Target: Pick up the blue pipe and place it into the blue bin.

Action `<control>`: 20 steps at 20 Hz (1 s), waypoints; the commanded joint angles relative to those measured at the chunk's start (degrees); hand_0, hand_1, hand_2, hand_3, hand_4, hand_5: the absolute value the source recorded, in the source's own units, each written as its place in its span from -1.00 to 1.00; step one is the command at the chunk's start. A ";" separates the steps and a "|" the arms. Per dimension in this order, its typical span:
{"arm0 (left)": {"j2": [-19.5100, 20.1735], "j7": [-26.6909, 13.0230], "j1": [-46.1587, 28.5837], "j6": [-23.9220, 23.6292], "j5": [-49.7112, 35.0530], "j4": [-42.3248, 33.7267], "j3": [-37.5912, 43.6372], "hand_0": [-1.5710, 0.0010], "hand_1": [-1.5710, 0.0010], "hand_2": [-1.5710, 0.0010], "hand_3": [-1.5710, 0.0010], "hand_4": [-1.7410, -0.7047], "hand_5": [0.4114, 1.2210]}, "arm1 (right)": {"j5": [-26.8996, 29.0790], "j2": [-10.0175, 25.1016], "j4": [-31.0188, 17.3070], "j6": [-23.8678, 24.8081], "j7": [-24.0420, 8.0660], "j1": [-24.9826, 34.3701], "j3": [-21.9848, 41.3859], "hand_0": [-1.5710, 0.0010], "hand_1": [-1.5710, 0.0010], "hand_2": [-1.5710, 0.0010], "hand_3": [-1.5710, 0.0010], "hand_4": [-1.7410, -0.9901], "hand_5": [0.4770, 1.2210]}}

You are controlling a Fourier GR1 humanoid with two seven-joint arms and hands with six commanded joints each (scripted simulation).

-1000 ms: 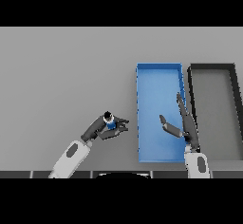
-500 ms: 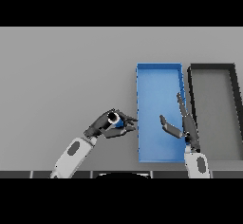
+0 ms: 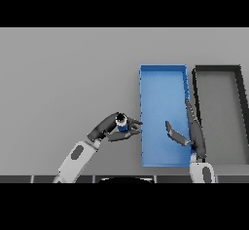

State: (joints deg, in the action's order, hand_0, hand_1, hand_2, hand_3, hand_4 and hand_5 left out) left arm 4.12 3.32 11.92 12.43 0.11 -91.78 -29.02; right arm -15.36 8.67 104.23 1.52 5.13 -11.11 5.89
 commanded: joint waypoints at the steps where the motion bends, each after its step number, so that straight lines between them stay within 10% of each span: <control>1: -0.06 0.11 0.47 0.17 -0.09 0.20 0.68 -1.00 -1.00 -1.00 -1.00 -0.47 1.00 | -0.27 0.24 0.83 0.23 -0.50 -0.13 -0.11 1.00 1.00 1.00 1.00 0.48 -0.56; 4: -0.87 0.16 0.09 1.14 0.59 -0.51 0.48 -1.00 -1.00 -1.00 -1.00 -0.47 1.00 | 9.03 0.55 4.80 -5.90 1.38 -0.20 -0.52 1.00 0.98 0.91 1.00 0.45 -0.56; 11: -1.75 -0.76 -1.15 2.99 1.99 -1.32 1.45 -1.00 -1.00 -1.00 -1.00 -0.47 1.00 | 30.07 9.40 14.16 -19.84 -17.07 11.74 2.15 1.00 0.98 0.86 1.00 0.31 -0.76; 20: -3.68 -0.47 -0.63 5.13 4.10 -0.41 3.57 -1.00 -1.00 -1.00 -1.00 -0.47 1.00 | 31.67 10.02 13.76 -24.27 -27.51 28.49 11.47 1.00 1.00 0.95 1.00 0.18 -0.78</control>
State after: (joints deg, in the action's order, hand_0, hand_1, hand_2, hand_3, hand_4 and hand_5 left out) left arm 0.43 2.94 11.29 17.67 4.27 -92.18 -25.47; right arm 16.32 18.64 117.99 -22.79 -22.45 17.41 17.41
